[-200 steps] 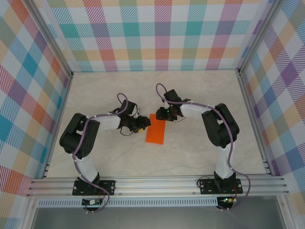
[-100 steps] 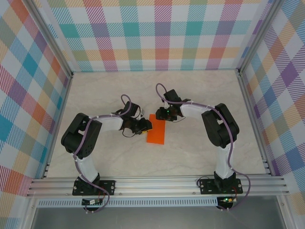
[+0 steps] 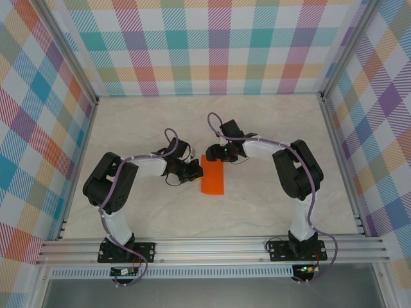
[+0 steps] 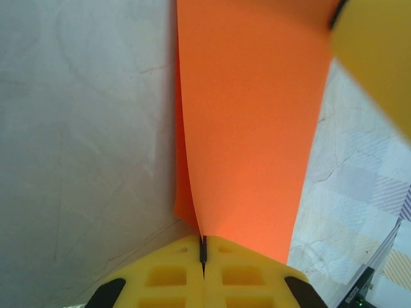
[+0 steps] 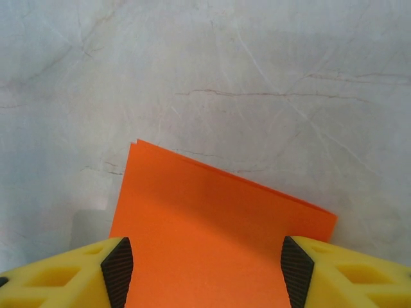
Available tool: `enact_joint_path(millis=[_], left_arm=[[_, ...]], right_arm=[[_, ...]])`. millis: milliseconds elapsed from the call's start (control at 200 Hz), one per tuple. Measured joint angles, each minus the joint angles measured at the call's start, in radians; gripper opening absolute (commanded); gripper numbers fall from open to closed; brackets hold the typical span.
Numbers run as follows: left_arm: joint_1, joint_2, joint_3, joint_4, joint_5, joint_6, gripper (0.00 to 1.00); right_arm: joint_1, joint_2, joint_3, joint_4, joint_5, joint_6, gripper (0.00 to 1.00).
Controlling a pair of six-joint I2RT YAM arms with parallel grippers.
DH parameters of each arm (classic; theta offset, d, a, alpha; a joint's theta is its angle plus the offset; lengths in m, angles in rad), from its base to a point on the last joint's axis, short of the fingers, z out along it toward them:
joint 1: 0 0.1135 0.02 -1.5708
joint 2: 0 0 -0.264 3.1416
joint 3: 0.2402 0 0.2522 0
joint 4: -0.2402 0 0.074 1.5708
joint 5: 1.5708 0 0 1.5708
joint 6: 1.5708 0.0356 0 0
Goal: Fold a paper plane with a square sheet of paper (fold left side to right side)
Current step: Third fold the triangle at the center of the table.
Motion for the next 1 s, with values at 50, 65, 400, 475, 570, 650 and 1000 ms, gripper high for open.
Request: enact_joint_path(millis=[50,65,400,475,570,650,1000], left_arm=[[-0.001,0.0,-0.005,0.0,0.0,-0.003,0.0],[-0.002,0.0,-0.007,0.0,0.0,-0.004,0.0],[-0.007,-0.024,-0.015,0.003,0.002,-0.052,0.0],[-0.008,-0.034,-0.015,0.003,0.002,-0.061,0.0],[-0.008,-0.037,-0.015,0.003,0.003,-0.068,0.0],[-0.008,-0.037,-0.015,-0.001,0.004,-0.074,0.0],[-0.009,-0.057,-0.015,-0.032,0.003,-0.077,0.0]], right_arm=[[0.0,-0.036,-0.023,0.004,0.01,-0.008,0.68],[0.0,-0.048,-0.034,0.008,0.011,-0.012,0.69],[0.145,-0.589,-0.476,0.126,0.119,-0.172,0.82],[0.241,-0.655,-0.555,0.147,0.167,-0.205,0.84],[0.376,-0.682,-0.629,0.163,0.252,-0.241,0.87],[0.481,-0.664,-0.649,0.165,0.342,-0.272,0.89],[0.645,-0.343,-0.511,0.22,0.639,-0.423,0.89]])
